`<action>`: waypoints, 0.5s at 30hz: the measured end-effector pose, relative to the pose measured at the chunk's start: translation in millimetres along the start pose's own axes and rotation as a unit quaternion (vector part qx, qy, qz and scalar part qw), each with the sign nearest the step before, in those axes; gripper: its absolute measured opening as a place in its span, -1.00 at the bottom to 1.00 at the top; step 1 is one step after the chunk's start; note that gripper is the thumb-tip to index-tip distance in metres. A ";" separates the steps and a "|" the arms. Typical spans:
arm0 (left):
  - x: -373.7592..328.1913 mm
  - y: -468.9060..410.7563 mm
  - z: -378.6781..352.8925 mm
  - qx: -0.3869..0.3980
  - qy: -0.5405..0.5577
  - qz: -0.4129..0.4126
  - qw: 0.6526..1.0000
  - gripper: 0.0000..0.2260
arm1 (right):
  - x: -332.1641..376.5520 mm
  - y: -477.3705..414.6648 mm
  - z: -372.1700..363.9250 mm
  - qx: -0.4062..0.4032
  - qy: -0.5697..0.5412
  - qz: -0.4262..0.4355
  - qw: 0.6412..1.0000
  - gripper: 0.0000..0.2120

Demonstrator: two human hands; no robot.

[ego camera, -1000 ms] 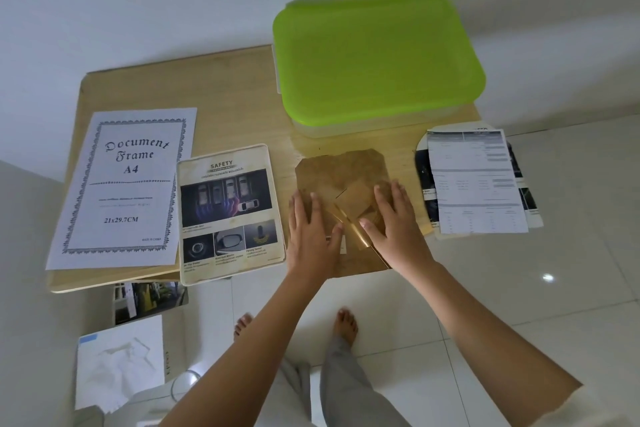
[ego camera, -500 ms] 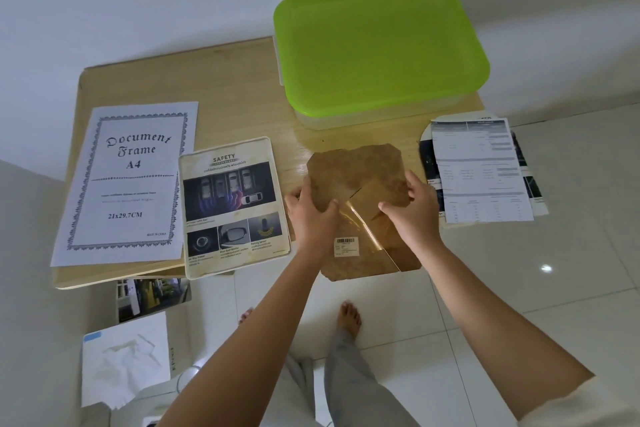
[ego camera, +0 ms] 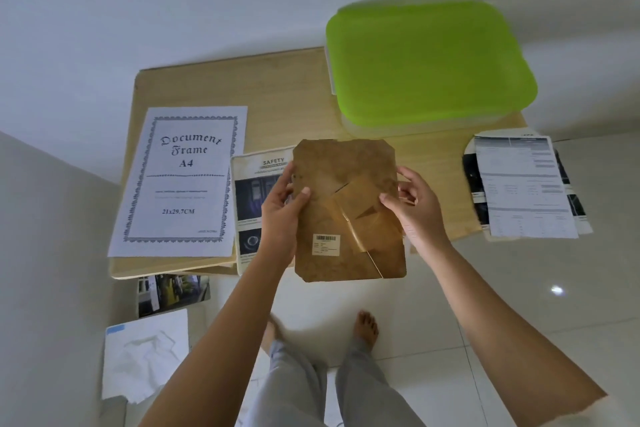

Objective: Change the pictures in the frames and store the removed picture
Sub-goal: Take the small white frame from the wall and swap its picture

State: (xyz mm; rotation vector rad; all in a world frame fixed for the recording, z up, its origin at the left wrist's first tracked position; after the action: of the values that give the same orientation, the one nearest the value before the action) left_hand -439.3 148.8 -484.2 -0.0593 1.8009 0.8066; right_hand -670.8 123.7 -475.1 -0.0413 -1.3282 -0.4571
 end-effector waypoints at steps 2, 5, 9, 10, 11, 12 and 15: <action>-4.9 -8.3 25.2 -0.017 0.009 0.002 1.000 -0.53 | 2.5 10.5 -29.3 0.032 -0.003 0.004 0.999 -0.50; -8.9 -20.7 61.9 -0.067 -0.022 -0.006 0.998 -0.53 | 3.4 26.6 -65.4 0.045 0.005 0.015 0.999 -0.48; -15.7 -34.3 94.0 -0.105 -0.171 -0.065 0.977 -0.52 | 2.8 37.1 -93.2 0.022 0.020 0.025 0.999 -0.51; -17.7 -36.8 97.7 -0.105 -0.197 -0.078 0.972 -0.51 | 2.0 36.8 -98.1 0.016 0.025 0.023 0.999 -0.51; -19.9 -37.8 99.4 -0.104 -0.218 -0.088 0.966 -0.51 | 0.7 36.3 -101.3 0.011 0.028 0.018 0.999 -0.51; -22.8 -39.0 100.3 -0.104 -0.234 -0.099 0.962 -0.52 | -0.3 35.0 -104.7 0.006 0.032 0.014 0.999 -0.51; -29.1 -42.1 101.9 -0.103 -0.278 -0.128 0.947 -0.52 | 0.2 29.2 -111.2 -0.013 0.065 0.023 0.998 -0.52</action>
State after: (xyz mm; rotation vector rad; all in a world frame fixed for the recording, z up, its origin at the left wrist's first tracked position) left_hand -326.8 162.4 -496.3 -0.1802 1.1462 0.7299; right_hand -558.0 118.5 -496.4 -0.0629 -1.1915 -0.4300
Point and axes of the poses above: each hand's wrist, its own y-axis away from the middle knuckle, its own z-axis out of the back of the hand, x = y × z, the point moved 9 cm from there along -y, towards the middle knuckle, and after that the axes turned 13 degrees about -x, right-handed, at the moved point
